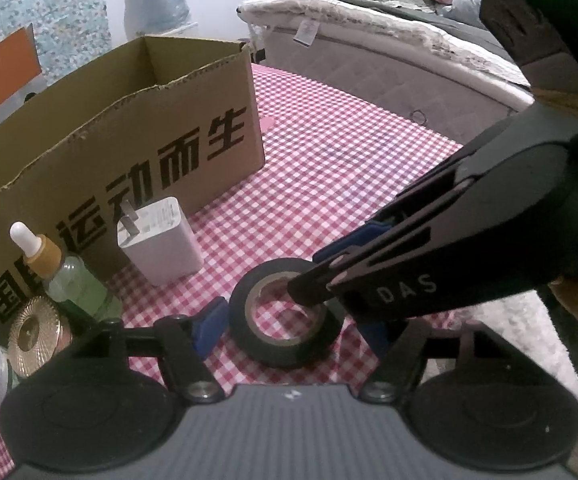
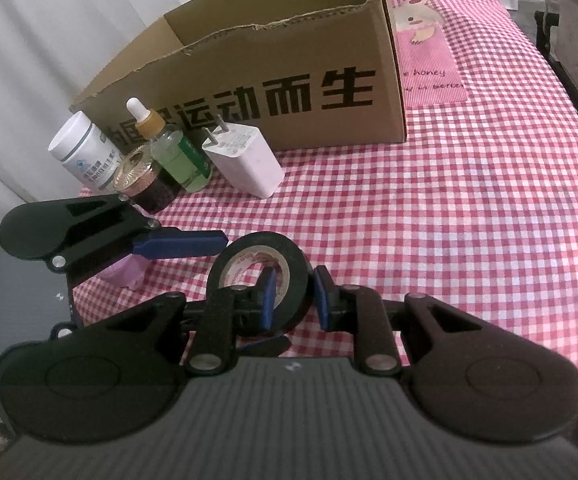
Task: Organize rigid objects
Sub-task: 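Grasp the black electrical tape roll by its rim with the right gripper, then carry the tape roll over the box, lower it inside, open the right gripper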
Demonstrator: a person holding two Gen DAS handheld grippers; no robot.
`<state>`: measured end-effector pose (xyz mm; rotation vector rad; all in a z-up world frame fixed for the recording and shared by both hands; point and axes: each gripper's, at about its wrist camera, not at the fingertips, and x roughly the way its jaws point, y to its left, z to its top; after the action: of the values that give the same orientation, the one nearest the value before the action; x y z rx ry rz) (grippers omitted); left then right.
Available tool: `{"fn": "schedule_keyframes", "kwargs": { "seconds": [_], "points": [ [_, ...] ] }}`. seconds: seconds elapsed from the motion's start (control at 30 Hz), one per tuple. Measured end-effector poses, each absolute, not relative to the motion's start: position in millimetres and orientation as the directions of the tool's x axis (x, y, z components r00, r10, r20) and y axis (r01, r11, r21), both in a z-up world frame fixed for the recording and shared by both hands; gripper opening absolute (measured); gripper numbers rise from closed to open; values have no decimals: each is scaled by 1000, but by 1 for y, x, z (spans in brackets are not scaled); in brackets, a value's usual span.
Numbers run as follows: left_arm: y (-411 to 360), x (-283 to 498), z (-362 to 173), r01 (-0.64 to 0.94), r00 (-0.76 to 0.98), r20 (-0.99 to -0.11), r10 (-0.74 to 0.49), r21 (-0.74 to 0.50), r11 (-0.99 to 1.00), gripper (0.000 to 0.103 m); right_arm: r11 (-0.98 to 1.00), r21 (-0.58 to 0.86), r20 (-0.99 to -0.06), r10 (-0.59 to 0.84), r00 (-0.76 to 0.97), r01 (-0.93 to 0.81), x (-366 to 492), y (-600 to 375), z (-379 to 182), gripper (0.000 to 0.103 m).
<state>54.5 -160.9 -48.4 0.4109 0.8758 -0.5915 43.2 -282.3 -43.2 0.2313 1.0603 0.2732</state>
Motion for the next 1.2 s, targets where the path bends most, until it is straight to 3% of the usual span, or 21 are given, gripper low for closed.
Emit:
{"fn": "schedule_keyframes", "kwargs": {
  "seconds": [0.8,1.2],
  "points": [
    [-158,51,-48,607,510,-794,-330,60,793,68,946,309,-817,317,481,-98,36,-280,-36,20],
    [-136,29,24,542,684,-644,-344,132,830,68,952,240,-723,307,619,-191,31,-256,35,20]
  ]
}}
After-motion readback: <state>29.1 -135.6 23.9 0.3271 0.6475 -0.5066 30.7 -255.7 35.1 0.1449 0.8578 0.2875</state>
